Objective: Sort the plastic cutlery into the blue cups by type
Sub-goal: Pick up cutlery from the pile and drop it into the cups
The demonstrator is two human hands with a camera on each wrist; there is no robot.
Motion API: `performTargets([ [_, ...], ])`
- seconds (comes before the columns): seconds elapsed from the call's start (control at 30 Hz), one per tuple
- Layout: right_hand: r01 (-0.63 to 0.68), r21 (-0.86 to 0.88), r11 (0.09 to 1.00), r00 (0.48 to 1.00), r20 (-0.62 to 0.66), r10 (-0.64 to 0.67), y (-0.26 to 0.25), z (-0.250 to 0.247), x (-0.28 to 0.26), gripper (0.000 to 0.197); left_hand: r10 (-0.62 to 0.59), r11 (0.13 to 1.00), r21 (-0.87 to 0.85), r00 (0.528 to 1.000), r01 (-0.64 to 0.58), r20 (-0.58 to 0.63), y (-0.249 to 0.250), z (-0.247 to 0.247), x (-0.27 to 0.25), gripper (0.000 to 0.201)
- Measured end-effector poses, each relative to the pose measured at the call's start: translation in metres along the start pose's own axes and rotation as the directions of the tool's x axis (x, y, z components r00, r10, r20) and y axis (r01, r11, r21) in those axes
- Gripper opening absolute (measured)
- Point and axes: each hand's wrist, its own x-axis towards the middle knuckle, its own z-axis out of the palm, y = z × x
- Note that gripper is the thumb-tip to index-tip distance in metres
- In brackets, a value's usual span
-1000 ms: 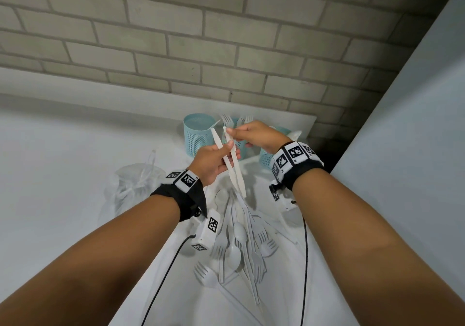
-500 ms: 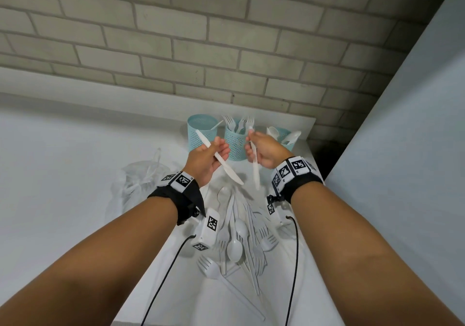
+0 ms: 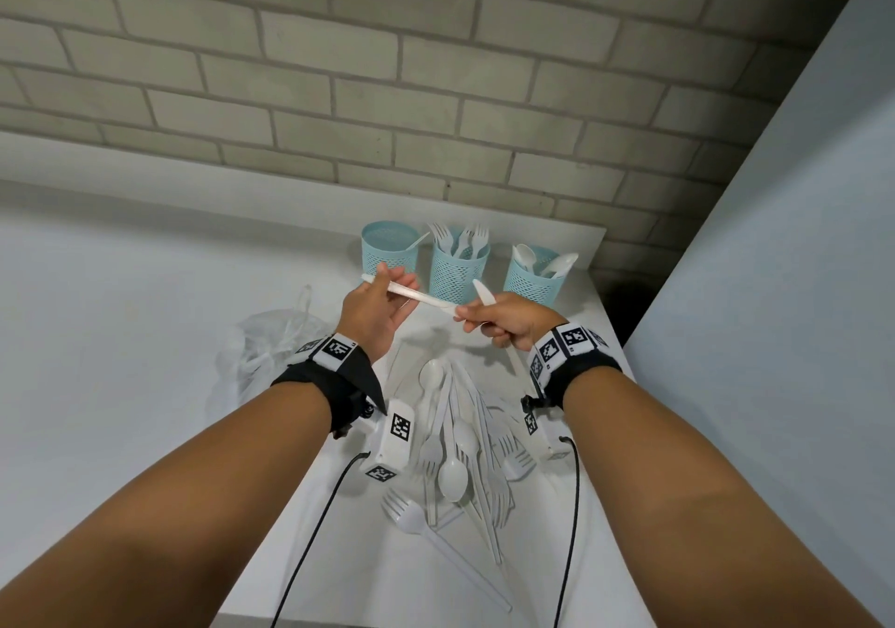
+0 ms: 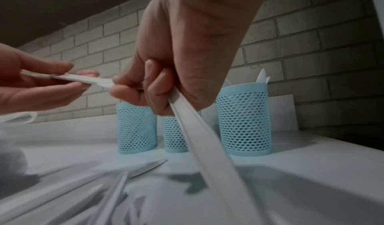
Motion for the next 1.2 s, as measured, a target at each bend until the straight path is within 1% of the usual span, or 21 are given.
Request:
performTargets([
  [0.07,0.049,0.078,0.996,0.992,-0.118,-0.039,0.001,-0.007,0.003,0.008,-0.016,0.999,0.039,1.0,0.016,-0.007,0.003,-0.005,0.001,0.012],
  [0.1,0.084,0.134,0.987,0.984,-0.17,-0.06,0.0,-0.009,0.004,0.008,-0.041,0.997,0.071,0.999,0.041,0.003,0.003,-0.007,0.001,0.008],
  [0.13,0.122,0.197,0.973,0.974,-0.212,-0.08,-0.002,-0.011,0.006,0.009,-0.082,0.991,0.109,0.996,0.079,0.025,0.001,-0.008,0.0,0.007],
  [0.2,0.183,0.321,0.929,0.96,-0.262,-0.099,-0.009,-0.008,0.009,0.018,-0.172,0.968,0.197,0.983,0.156,0.068,-0.006,-0.009,-0.004,0.015],
  [0.23,0.198,0.371,0.907,0.958,-0.268,-0.099,-0.014,-0.004,0.01,0.021,-0.196,0.956,0.239,0.977,0.173,0.079,-0.01,-0.009,-0.006,0.02],
  [0.3,0.208,0.458,0.864,0.962,-0.253,-0.097,-0.022,0.006,0.011,0.024,-0.203,0.94,0.298,0.975,0.168,0.089,-0.017,-0.005,-0.01,0.023],
  [0.4,0.2,0.567,0.799,0.978,-0.17,-0.124,-0.032,0.022,0.011,0.022,-0.178,0.926,0.349,0.982,0.146,0.063,-0.023,-0.001,-0.011,0.017],
  [0.47,0.169,0.592,0.788,0.986,-0.113,-0.126,-0.035,0.032,0.013,0.018,-0.175,0.924,0.351,0.984,0.153,0.031,-0.024,-0.001,-0.01,0.008],
  [0.5,0.145,0.583,0.799,0.989,-0.088,-0.115,-0.036,0.037,0.014,0.018,-0.183,0.923,0.347,0.983,0.163,0.024,-0.024,-0.002,-0.01,0.004],
  [0.57,0.104,0.526,0.844,0.995,-0.052,-0.091,-0.039,0.046,0.016,0.021,-0.204,0.914,0.364,0.979,0.182,0.024,-0.023,-0.003,-0.01,0.005],
  [0.63,0.102,0.467,0.879,0.994,-0.08,-0.073,-0.046,0.051,0.02,0.026,-0.218,0.906,0.377,0.975,0.19,0.032,-0.02,-0.006,-0.01,0.004],
  [0.7,0.138,0.439,0.888,0.982,-0.174,-0.066,-0.056,0.05,0.028,0.029,-0.211,0.907,0.383,0.976,0.177,0.048,-0.016,-0.009,-0.008,0.002],
  [0.77,0.218,0.445,0.869,0.95,-0.299,-0.085,-0.071,0.045,0.039,0.029,-0.192,0.899,0.409,0.981,0.157,0.044,-0.013,-0.014,-0.007,0.003],
  [0.87,0.394,0.479,0.784,0.877,-0.45,-0.166,-0.1,0.039,0.053,0.029,-0.169,0.87,0.47,0.986,0.149,0.0,-0.009,-0.02,-0.003,0.003],
  [0.93,0.502,0.462,0.731,0.822,-0.517,-0.237,-0.122,0.038,0.06,0.03,-0.157,0.826,0.546,0.987,0.141,-0.018,-0.01,-0.024,-0.001,0.011],
  [0.97,0.545,0.442,0.712,0.794,-0.544,-0.271,-0.132,0.038,0.064,0.03,-0.153,0.802,0.581,0.988,0.138,-0.023,-0.01,-0.025,-0.001,0.013],
  [1.03,0.622,0.381,0.684,0.735,-0.585,-0.342,-0.148,0.04,0.073,0.031,-0.16,0.754,0.64,0.987,0.144,-0.033,-0.011,-0.029,-0.001,0.008],
  [1.1,0.683,0.317,0.658,0.677,-0.613,-0.407,-0.157,0.045,0.084,0.031,-0.159,0.703,0.699,0.987,0.13,-0.023,-0.012,-0.034,0.0,0.015],
  [1.17,0.721,0.272,0.638,0.639,-0.618,-0.458,-0.159,0.052,0.098,0.032,-0.159,0.67,0.732,0.987,0.12,-0.017,-0.013,-0.039,0.001,0.02],
  [1.2,0.726,0.247,0.642,0.63,-0.612,-0.478,-0.158,0.057,0.106,0.032,-0.159,0.656,0.745,0.987,0.12,-0.018,-0.013,-0.04,0.001,0.018],
])
